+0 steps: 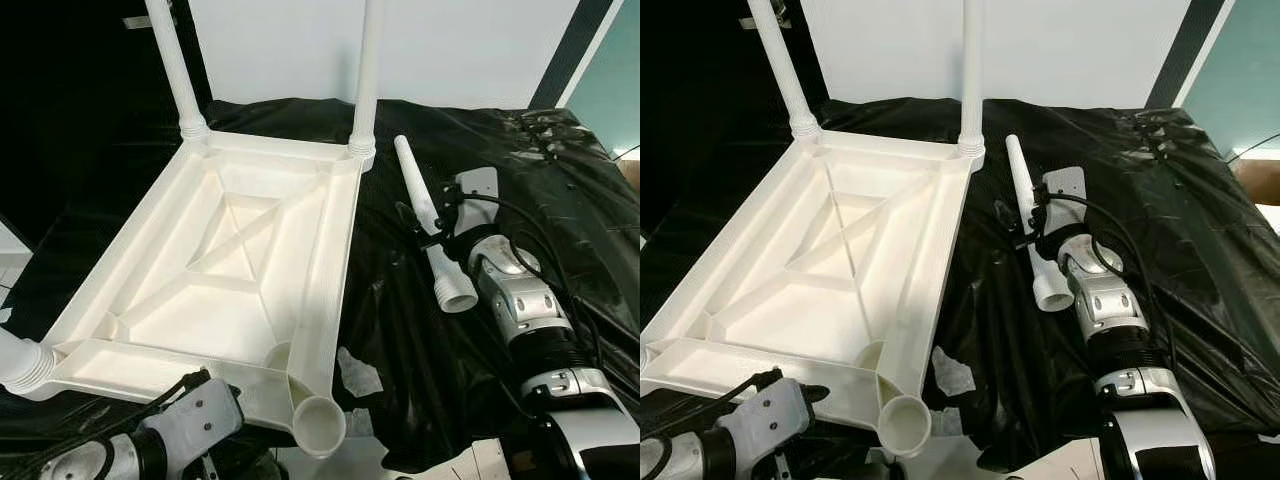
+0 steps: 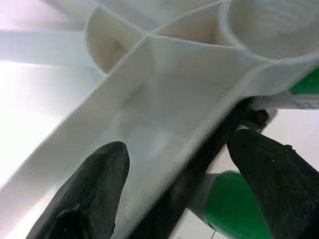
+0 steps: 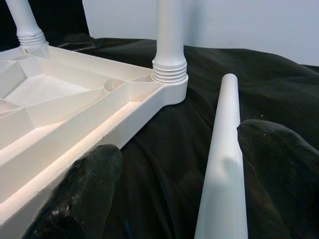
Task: Building children table
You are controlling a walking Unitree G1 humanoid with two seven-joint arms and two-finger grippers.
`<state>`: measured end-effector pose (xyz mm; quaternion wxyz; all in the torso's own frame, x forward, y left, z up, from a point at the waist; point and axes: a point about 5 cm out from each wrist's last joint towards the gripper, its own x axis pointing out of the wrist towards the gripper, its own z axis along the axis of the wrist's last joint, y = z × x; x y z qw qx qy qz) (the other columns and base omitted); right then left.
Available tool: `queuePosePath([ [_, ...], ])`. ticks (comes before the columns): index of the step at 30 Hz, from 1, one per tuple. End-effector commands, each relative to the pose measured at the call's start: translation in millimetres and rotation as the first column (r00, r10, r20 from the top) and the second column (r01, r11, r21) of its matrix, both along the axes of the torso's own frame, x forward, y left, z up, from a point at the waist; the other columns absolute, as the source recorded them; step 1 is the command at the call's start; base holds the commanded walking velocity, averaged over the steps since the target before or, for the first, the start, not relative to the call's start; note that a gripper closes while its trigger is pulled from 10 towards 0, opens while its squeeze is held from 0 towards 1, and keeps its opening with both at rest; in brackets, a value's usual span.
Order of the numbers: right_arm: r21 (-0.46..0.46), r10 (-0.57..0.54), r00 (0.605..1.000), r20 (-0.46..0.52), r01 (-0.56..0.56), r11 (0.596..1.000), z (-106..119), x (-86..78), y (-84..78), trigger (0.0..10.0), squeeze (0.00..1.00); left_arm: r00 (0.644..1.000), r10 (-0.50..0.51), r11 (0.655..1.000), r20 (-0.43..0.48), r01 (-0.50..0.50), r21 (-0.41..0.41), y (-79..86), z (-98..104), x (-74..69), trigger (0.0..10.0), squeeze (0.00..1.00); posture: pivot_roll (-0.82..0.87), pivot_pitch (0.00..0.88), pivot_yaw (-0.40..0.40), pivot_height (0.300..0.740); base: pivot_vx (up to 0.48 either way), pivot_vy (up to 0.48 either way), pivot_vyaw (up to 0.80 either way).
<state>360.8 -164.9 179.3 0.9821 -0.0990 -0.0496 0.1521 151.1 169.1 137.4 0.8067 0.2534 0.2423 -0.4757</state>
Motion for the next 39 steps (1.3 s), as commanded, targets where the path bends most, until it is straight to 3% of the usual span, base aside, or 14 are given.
queuePosePath([
  [1, -0.004, 0.003, 1.0, -0.013, -0.003, 1.0, -3, -0.9, 0.3, 10.0, 0.0, 0.999, 0.049, 0.998, -0.01, -0.049, 0.03, 2.9, -7, 1.9, 10.0, 0.0, 0.2, 0.057, -0.024, 0.74, 0.0, 0.0, 0.0],
  [6, 0.0, 0.0, 1.0, -0.015, 0.0, 1.0, -4, -1.5, 1.2, 10.0, 0.0, 0.989, 0.144, 0.99, 0.038, -0.144, -0.005, -3.7, -9, 18.3, 0.0, 0.0, 0.19, 0.057, -0.018, 0.74, 0.0, 0.0, 0.0],
  [17, 0.011, -0.011, 1.0, -0.025, 0.012, 1.0, -6, -3.0, 1.2, 10.0, 0.0, 0.973, 0.218, 0.972, 0.078, -0.209, -0.111, -29.0, -2, 34.5, 0.6, 0.0, 0.19, 0.066, -0.012, 0.74, 0.0, 0.0, 0.0],
  [21, 0.017, -0.008, 0.999, -0.035, 0.008, 1.0, -9, -4.1, 3.4, 10.0, 0.0, 0.971, 0.224, 0.971, 0.088, -0.215, -0.102, -37.7, -4, 38.1, 10.0, 0.0, 0.19, 0.069, -0.009, 0.74, 0.0, 0.0, 0.0],
  [23, 0.02, -0.006, 0.999, -0.04, 0.007, 1.0, -11, -4.9, 4.5, 10.0, 0.0, 0.968, 0.239, 0.967, 0.081, -0.23, -0.107, -41.5, -6, 40.3, 10.0, 0.0, 0.19, 0.069, -0.009, 0.74, 0.0, 0.0, 0.0],
  [24, 0.025, -0.007, 0.999, -0.044, 0.009, 1.0, -12, -5.7, 5.6, 10.0, 0.0, 0.956, 0.288, 0.952, 0.064, -0.278, -0.132, -45.3, -8, 44.8, 10.0, 1.0, 0.19, 0.074, -0.005, 0.74, 0.0, 0.0, 0.0],
  [27, 0.038, -0.017, 0.999, -0.047, 0.019, 0.999, -13, -6.7, 7.1, 10.0, 0.0, 0.939, 0.33, 0.937, 0.094, -0.315, -0.15, -51.6, -7, 52.7, 10.0, 1.0, 0.19, 0.075, -0.004, 0.74, 0.0, 0.0, 0.0],
  [28, 0.048, -0.025, 0.999, -0.048, 0.027, 0.998, -12, -6.9, 7.5, 10.0, 0.0, 0.934, 0.336, 0.935, 0.126, -0.315, -0.161, -55.0, -4, 56.3, 10.0, 0.47, 0.19, 0.075, -0.004, 0.74, 0.0, 0.0, 0.0],
  [30, 0.054, -0.03, 0.998, -0.049, 0.032, 0.998, -12, -7.0, 7.8, 10.0, 0.0, 0.931, 0.334, 0.936, 0.146, -0.31, -0.166, -57.3, -2, 58.3, 10.0, 0.47, 0.19, 0.075, -0.004, 0.74, 0.0, 0.0, 0.0],
  [31, 0.063, -0.043, 0.998, -0.047, 0.046, 0.997, -11, -6.7, 7.8, 10.0, 0.0, 0.926, 0.339, 0.932, 0.165, -0.306, -0.193, -61.7, 2, 60.9, 10.0, 0.0, 0.18, 0.076, -0.003, 0.74, 0.0, 0.0, 0.0],
  [34, 0.067, -0.052, 0.998, -0.045, 0.055, 0.996, -10, -6.4, 7.6, 10.0, 0.0, 0.924, 0.344, 0.928, 0.169, -0.306, -0.213, -64.5, 4, 62.2, 10.0, 0.0, 0.18, 0.076, -0.003, 0.74, 0.0, 0.0, 0.0],
  [36, 0.09, -0.099, 0.993, -0.069, 0.105, 0.99, -10, -4.9, 5.2, 10.0, 0.31, 0.901, 0.414, 0.883, 0.129, -0.363, -0.298, -70.2, 11, 69.6, 10.0, 0.0, 0.18, 0.073, -0.002, 0.74, 0.0, 0.0, 0.0],
  [37, 0.102, -0.117, 0.99, -0.082, 0.125, 0.987, -10, -4.4, 3.9, 10.0, 1.0, 0.888, 0.444, 0.863, 0.121, -0.387, -0.326, -72.4, 14, 73.0, 10.0, 0.0, 0.18, 0.073, -0.002, 0.74, 0.0, 0.0, 0.0],
  [39, 0.112, -0.148, 0.983, -0.109, 0.161, 0.981, -10, -3.2, 1.1, 10.0, 1.0, 0.882, 0.463, 0.835, 0.088, -0.4, -0.379, -77.0, 19, 76.2, 10.0, 0.0, 0.18, 0.073, -0.002, 0.74, 0.0, 0.0, 0.0],
])
